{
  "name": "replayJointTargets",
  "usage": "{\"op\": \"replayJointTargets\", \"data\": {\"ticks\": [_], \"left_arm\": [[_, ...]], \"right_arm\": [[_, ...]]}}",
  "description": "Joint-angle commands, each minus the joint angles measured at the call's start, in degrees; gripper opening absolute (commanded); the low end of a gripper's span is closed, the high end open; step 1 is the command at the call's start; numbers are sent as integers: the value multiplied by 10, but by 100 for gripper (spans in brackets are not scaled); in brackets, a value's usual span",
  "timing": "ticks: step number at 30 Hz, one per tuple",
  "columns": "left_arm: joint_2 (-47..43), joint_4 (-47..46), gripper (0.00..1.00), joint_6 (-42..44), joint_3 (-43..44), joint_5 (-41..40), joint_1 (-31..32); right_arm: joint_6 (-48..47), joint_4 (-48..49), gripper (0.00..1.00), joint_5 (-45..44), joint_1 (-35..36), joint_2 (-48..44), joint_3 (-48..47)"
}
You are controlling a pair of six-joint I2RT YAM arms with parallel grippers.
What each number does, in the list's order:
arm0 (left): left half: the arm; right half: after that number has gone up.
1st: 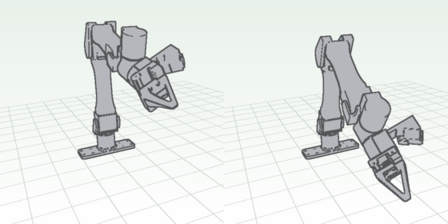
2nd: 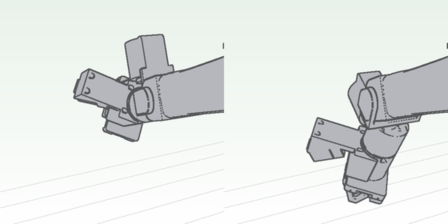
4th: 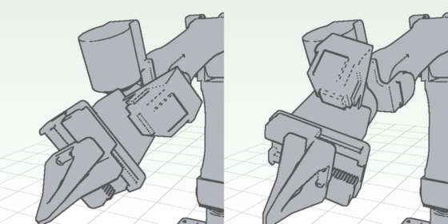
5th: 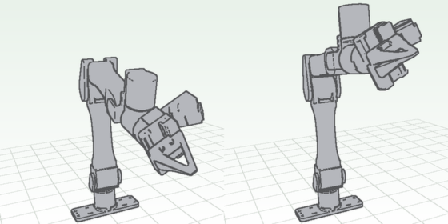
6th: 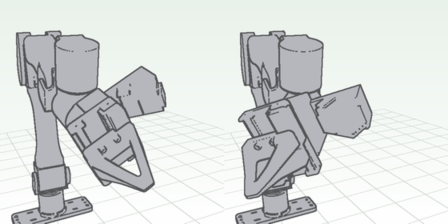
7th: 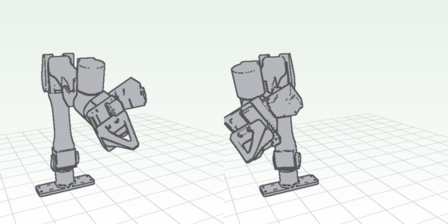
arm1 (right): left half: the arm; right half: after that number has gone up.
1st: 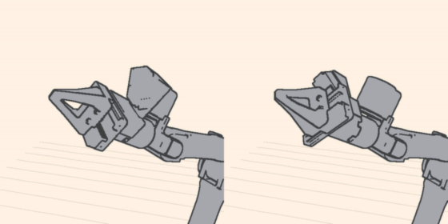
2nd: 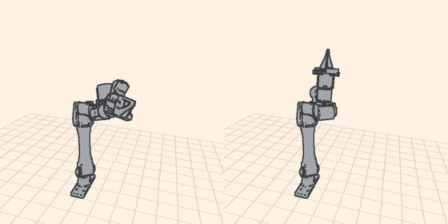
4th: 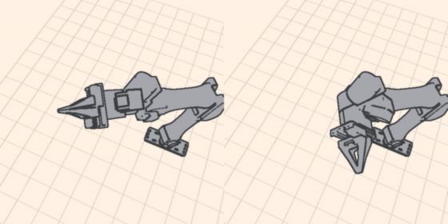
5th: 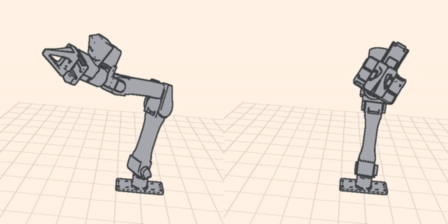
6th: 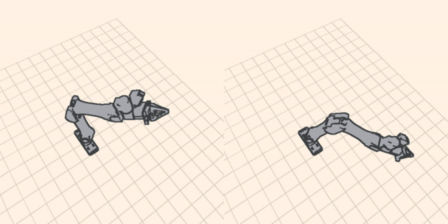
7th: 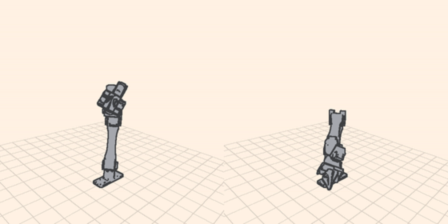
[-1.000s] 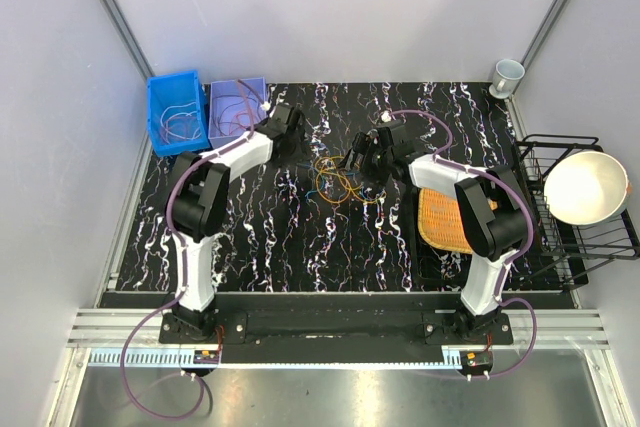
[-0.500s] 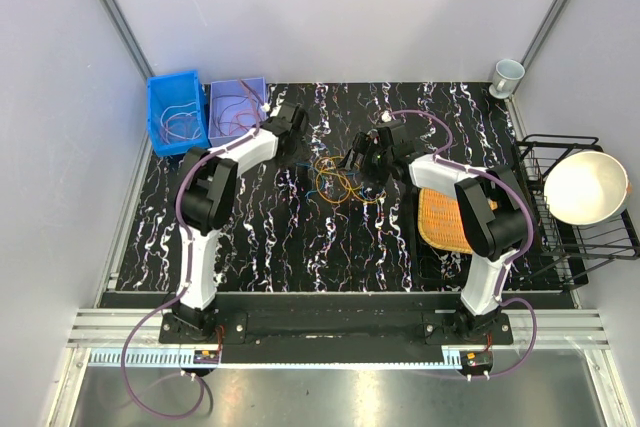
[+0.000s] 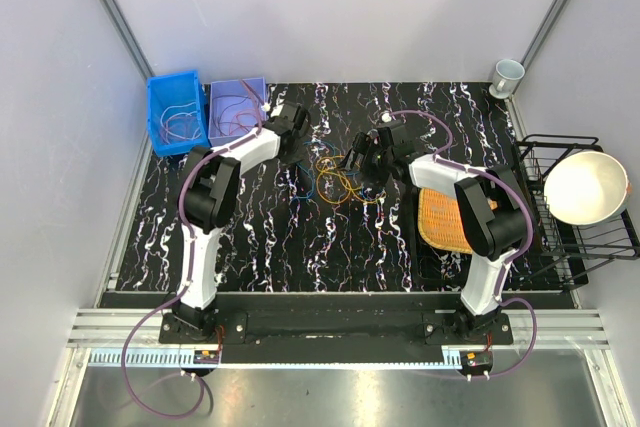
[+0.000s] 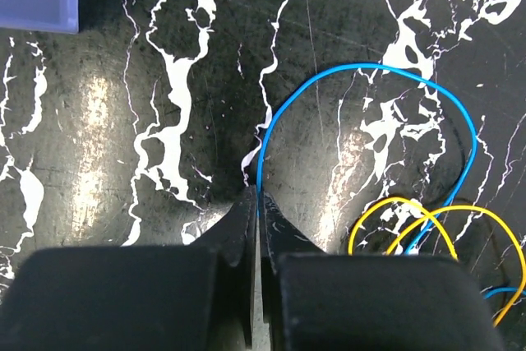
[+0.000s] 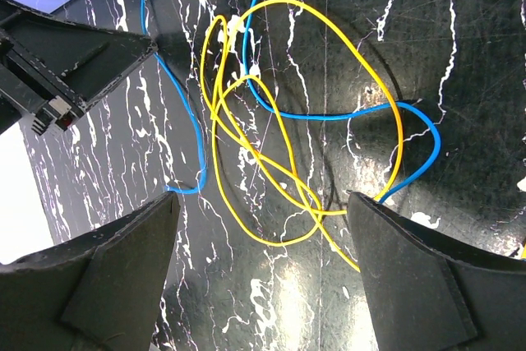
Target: Untangle the cables
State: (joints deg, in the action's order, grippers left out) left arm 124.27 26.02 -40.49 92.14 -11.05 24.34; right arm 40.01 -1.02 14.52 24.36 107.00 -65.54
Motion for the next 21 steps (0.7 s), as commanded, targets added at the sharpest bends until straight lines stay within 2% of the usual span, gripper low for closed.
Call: {"op": "replayJointTargets", "data": {"ticks": [1,7,21], "left_arm": [[-23,0,0,8,2,-34,4],[-108,-1,0,54,-23,-55,7],[-392,39,0,137,-64,-118,37]], "right_arm": [[4,25,89,5,-5,4,-7],[4,25,89,4,-5,4,-6],[6,37,89,14,-5,8,-2]]}}
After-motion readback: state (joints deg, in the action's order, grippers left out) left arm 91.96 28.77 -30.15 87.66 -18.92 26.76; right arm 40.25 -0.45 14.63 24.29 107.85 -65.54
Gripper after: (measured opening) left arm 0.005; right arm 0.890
